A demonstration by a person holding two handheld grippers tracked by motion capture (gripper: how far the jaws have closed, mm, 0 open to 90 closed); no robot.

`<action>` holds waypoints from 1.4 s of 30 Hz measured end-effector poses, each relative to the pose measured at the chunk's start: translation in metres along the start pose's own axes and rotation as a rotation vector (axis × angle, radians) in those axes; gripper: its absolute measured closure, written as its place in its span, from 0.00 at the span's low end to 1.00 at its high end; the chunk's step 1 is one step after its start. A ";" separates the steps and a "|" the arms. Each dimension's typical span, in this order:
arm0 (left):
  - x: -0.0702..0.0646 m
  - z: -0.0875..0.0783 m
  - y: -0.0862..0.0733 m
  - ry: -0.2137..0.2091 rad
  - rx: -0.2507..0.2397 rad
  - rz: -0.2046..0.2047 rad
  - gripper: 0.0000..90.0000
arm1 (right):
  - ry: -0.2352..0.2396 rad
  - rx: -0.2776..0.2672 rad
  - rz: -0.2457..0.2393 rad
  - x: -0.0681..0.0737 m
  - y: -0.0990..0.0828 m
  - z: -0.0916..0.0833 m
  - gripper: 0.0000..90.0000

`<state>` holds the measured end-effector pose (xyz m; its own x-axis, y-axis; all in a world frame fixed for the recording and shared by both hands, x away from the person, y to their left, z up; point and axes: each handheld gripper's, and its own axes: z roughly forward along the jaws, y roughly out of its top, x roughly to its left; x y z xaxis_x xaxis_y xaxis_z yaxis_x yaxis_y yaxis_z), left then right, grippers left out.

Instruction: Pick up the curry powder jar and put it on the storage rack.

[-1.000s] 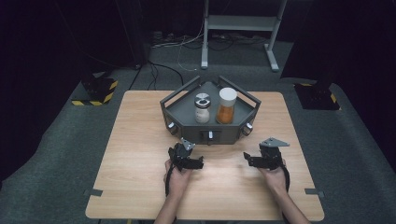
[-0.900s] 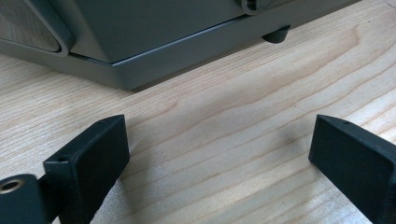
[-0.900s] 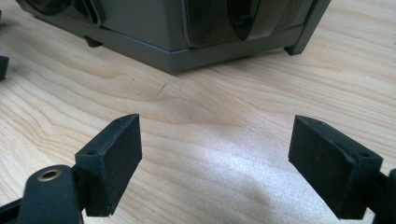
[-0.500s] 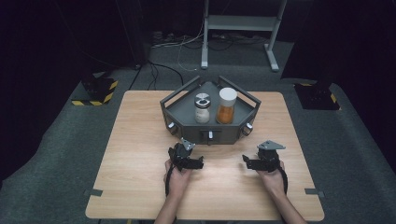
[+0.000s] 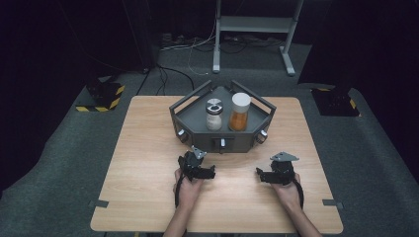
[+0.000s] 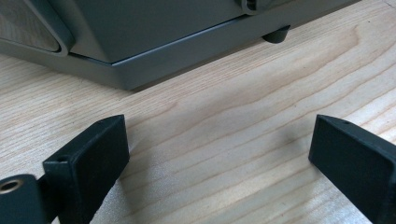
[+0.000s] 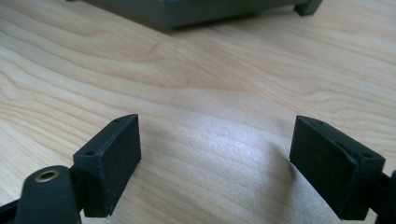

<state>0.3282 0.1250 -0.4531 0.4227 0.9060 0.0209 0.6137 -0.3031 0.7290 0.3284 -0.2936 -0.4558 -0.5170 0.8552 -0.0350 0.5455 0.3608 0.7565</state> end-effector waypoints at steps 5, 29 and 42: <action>0.000 0.000 0.000 0.000 0.000 -0.001 0.05 | 0.011 0.008 0.021 -0.004 0.001 0.001 0.16; 0.000 0.000 0.000 -0.001 -0.001 -0.001 0.06 | 0.012 0.008 0.019 -0.004 0.001 0.001 0.16; 0.000 0.000 0.000 0.000 -0.001 -0.002 0.06 | 0.012 0.008 0.019 -0.004 0.001 0.001 0.16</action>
<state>0.3279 0.1248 -0.4533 0.4218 0.9065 0.0194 0.6138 -0.3012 0.7297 0.3320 -0.2963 -0.4553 -0.5146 0.8573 -0.0132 0.5605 0.3480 0.7515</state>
